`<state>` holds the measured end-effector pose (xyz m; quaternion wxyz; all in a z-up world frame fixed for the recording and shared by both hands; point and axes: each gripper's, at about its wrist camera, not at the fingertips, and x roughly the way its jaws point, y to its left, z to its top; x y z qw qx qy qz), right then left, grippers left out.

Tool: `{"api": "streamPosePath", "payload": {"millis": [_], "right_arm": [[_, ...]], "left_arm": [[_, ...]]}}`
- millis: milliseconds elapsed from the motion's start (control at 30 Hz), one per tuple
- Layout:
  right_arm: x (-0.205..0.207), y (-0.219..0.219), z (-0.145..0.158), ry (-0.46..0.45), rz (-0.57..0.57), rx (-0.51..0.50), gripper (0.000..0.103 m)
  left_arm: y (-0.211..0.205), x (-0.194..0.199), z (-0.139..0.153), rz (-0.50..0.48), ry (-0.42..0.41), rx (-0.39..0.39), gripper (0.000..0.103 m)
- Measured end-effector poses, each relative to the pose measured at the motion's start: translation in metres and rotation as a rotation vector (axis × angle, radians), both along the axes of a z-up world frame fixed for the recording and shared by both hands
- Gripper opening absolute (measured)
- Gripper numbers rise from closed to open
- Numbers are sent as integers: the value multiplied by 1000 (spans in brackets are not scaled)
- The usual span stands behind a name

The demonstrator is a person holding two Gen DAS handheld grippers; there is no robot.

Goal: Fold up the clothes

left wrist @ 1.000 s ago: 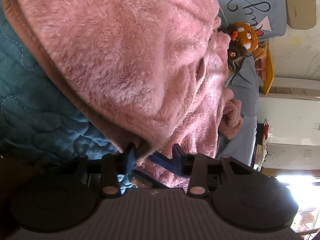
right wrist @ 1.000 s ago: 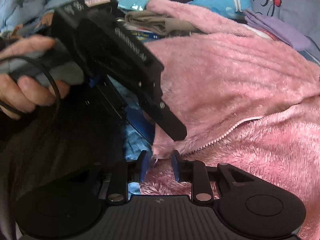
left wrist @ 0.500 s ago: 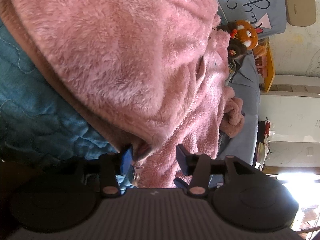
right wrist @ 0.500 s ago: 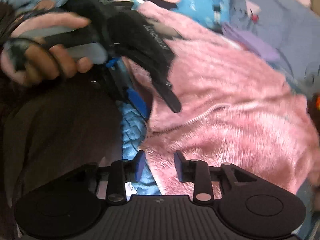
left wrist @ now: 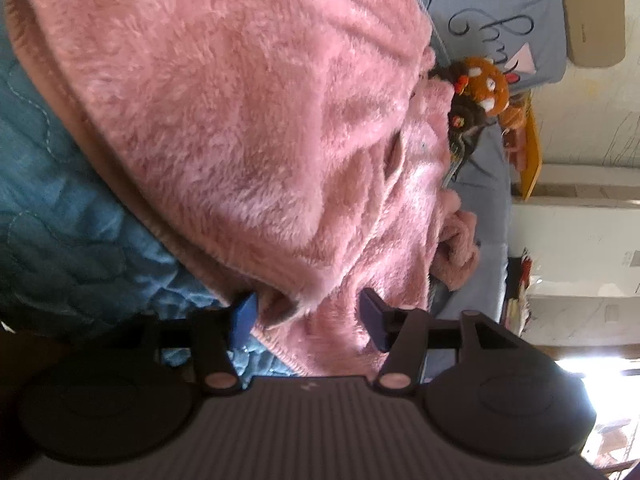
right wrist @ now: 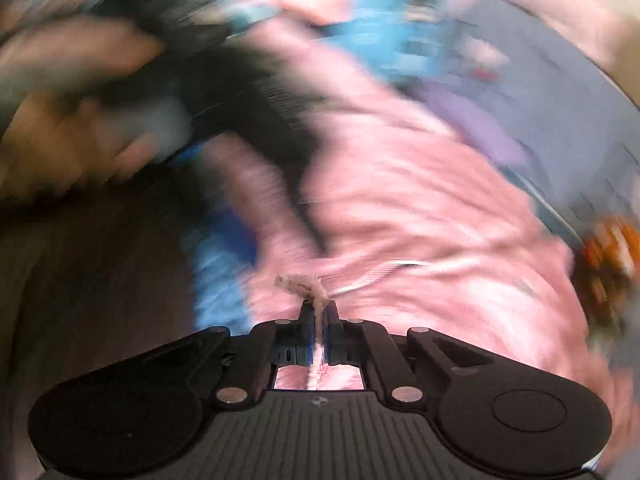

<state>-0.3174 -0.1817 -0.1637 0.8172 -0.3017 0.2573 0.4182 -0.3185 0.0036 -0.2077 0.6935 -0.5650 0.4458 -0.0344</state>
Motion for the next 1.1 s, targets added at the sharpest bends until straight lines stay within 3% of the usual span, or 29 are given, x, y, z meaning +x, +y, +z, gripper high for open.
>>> {"api": "streamPosePath", "payload": {"millis": [100,133,333,467,633,733,800,1100], "right_arm": [[21,-20,18,27,-317,219,4],[19,-17,14,41,-342,228,4],[-16,32,-44,171,-195,60,4],[-14,15,-55,287,-278,137,5],[-11,-6,-54,392,-281,227,16],[-16,-22,-48,460,-326,289,24],[-13,-32,-51,558,-367,366,32],[2,-73,-106,1039,-640,773,30]], "left_arm": [[3,-2,1,15,-16,-18,68],[3,-2,1,18,-21,-25,70],[-1,3,1,-12,-24,-53,80],[-5,8,0,-40,-16,-70,82],[-12,16,-3,-73,-5,-104,102],[-17,21,-5,-90,3,-123,102],[-19,23,-5,-95,3,-116,102],[-19,29,-5,-141,24,-65,103]]}}
